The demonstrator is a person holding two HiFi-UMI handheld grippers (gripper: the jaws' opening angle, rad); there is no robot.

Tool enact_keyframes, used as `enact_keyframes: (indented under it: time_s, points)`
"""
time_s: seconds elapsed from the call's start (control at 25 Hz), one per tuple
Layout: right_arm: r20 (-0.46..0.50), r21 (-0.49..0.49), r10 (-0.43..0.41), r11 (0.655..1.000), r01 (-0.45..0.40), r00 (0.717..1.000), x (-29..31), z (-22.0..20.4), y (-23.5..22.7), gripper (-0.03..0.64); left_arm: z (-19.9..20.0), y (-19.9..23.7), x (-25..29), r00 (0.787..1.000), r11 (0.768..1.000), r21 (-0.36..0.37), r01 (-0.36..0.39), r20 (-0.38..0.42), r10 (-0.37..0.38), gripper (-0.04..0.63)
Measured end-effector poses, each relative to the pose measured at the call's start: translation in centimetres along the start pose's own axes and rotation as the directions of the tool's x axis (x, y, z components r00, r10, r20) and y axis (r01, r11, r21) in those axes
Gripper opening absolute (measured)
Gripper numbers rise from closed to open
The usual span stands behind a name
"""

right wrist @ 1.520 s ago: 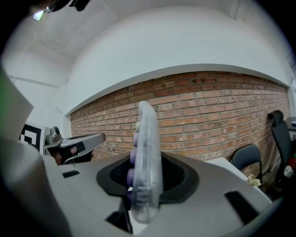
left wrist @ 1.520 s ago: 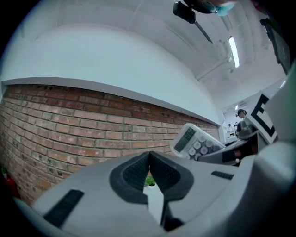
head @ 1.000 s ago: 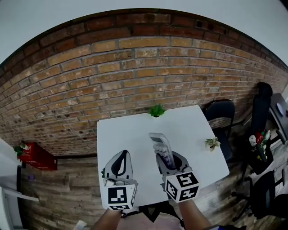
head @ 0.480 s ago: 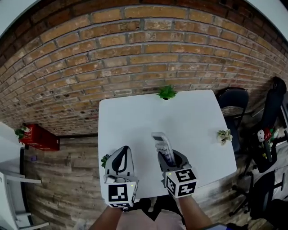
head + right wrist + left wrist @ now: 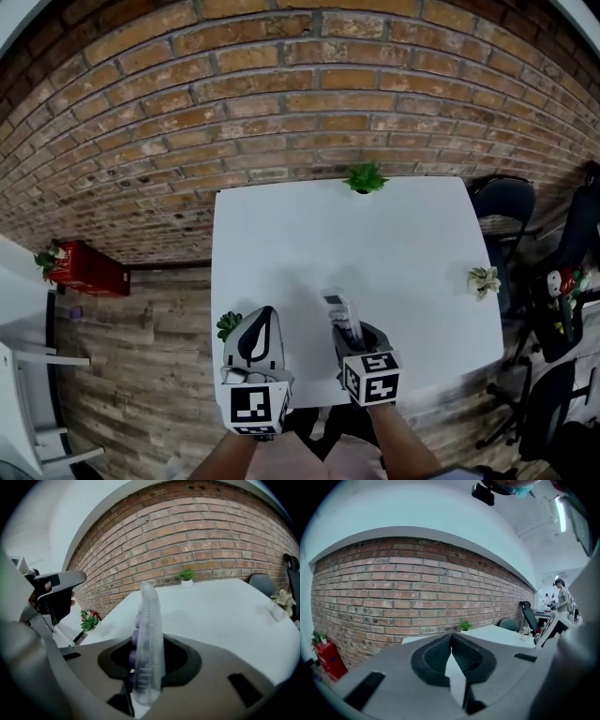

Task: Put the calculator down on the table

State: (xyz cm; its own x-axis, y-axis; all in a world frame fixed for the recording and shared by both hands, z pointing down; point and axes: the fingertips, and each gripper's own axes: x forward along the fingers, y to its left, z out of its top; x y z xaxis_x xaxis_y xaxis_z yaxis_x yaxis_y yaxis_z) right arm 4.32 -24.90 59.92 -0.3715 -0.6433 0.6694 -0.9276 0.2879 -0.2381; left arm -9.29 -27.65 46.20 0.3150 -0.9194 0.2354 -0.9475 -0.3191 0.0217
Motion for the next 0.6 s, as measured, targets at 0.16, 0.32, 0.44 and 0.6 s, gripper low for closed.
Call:
enact_keyframes:
  time_s: [0.16, 0.32, 0.44, 0.6]
  points:
    - [-0.026, 0.014, -0.002, 1.0, 0.003, 1.0, 0.8, -1.1, 0.1, 0.132, -0.5, 0.5, -0.1, 1.0, 1.0, -0.007, -0.01, -0.004, 0.01, 0.012]
    - [-0.047, 0.034, -0.003, 0.999, 0.004, 0.999, 1.4, -2.0, 0.1, 0.133, -1.0, 0.4, 0.0, 1.0, 1.0, -0.011, -0.002, -0.021, 0.001, 0.012]
    - [-0.057, 0.054, 0.0, 0.999, 0.003, 0.998, 1.8, -2.1, 0.1, 0.135, -1.2, -0.1, 0.2, 1.0, 1.0, -0.011, 0.01, -0.022, -0.01, 0.012]
    - [-0.062, 0.084, 0.015, 0.996, -0.01, 0.998, 2.1, -2.2, 0.1, 0.137, -1.7, -0.5, 0.3, 0.999, 1.0, -0.003, 0.024, -0.036, -0.024, 0.013]
